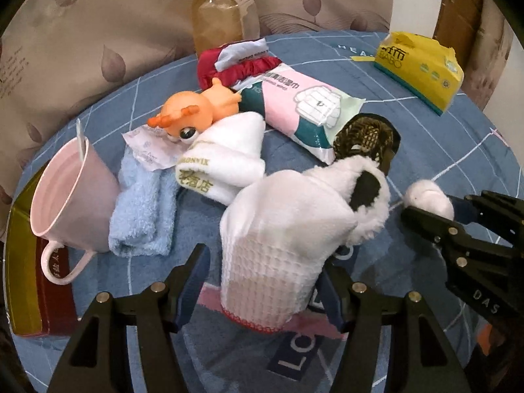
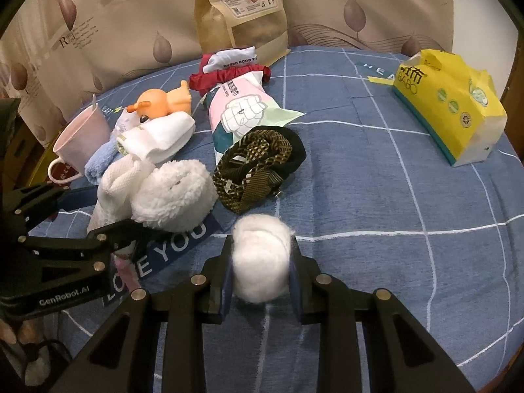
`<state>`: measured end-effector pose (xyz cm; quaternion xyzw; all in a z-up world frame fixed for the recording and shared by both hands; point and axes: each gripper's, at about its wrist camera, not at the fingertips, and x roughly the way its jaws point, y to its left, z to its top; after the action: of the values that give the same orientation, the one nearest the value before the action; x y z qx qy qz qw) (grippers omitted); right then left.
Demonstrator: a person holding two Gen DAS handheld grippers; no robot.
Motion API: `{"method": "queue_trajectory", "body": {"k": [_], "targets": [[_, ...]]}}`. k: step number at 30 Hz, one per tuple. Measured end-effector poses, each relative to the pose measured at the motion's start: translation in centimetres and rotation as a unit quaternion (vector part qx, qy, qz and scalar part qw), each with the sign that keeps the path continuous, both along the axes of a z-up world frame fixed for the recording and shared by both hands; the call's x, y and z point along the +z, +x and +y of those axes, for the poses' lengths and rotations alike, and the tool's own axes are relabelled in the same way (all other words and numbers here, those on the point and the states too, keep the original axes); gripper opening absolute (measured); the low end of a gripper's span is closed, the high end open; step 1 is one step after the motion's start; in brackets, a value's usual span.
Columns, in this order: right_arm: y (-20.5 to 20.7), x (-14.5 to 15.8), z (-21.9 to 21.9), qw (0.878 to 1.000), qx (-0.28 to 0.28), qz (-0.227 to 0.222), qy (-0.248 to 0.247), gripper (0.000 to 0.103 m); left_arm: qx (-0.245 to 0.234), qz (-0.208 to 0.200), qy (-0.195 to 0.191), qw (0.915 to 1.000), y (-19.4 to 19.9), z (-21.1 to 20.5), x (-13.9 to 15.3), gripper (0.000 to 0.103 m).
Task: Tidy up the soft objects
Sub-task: 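Carry the white glove into the gold tin with the left gripper and release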
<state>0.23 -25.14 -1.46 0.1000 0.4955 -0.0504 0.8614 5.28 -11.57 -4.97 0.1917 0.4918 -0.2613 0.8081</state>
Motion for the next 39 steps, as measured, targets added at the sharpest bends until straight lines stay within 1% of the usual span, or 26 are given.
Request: {"method": "queue_trajectory", "body": {"k": [1,3,6,11,18,24,27,33,35,36,39], "targets": [[0.0,0.0,0.0,1.000,0.000,0.000,0.000,0.026,-0.005,0.006,-0.008,0.9999,0.0,0.1,0.0,0.048],[0.0,0.0,0.0,1.000,0.001,0.000,-0.001,0.026,-0.006,0.005,-0.008,0.9999,-0.2,0.1,0.1,0.036],[0.0,-0.2,0.0,1.000,0.002,0.003,-0.001,0.026,-0.003,0.005,-0.013,0.9999,-0.3,0.2,0.4,0.029],[-0.1,0.1,0.1,1.000,0.002,-0.001,-0.003,0.026,0.006,0.006,-0.019,0.9998,-0.4,1.0,1.0,0.027],[-0.2,0.2,0.2,1.000,0.003,-0.003,-0.008,0.026,0.030,-0.011,-0.032,0.9990,-0.4,3.4,3.0,0.027],[-0.4,0.3,0.6,1.000,0.006,-0.005,-0.020,0.026,0.063,-0.035,-0.044,0.9964,0.3,6.2,5.0,0.027],[-0.4,0.3,0.9,1.000,0.010,-0.005,-0.026,0.026,0.089,-0.044,-0.048,0.9939,1.0,8.2,5.7,0.027],[-0.8,0.8,1.6,0.998,0.012,-0.021,-0.050,0.026,0.150,-0.061,-0.054,0.9854,2.7,13.8,6.8,0.027],[-0.8,1.0,1.7,0.998,0.010,-0.025,-0.058,0.026,0.178,-0.073,-0.046,0.9802,3.5,16.0,7.0,0.027],[-0.8,1.1,1.7,0.998,0.008,-0.027,-0.061,0.026,0.187,-0.075,-0.046,0.9784,3.8,17.0,7.0,0.027],[-0.8,1.5,1.8,0.997,0.004,-0.035,-0.070,0.026,0.227,-0.080,-0.045,0.9694,5.0,20.3,6.9,0.027]]}}
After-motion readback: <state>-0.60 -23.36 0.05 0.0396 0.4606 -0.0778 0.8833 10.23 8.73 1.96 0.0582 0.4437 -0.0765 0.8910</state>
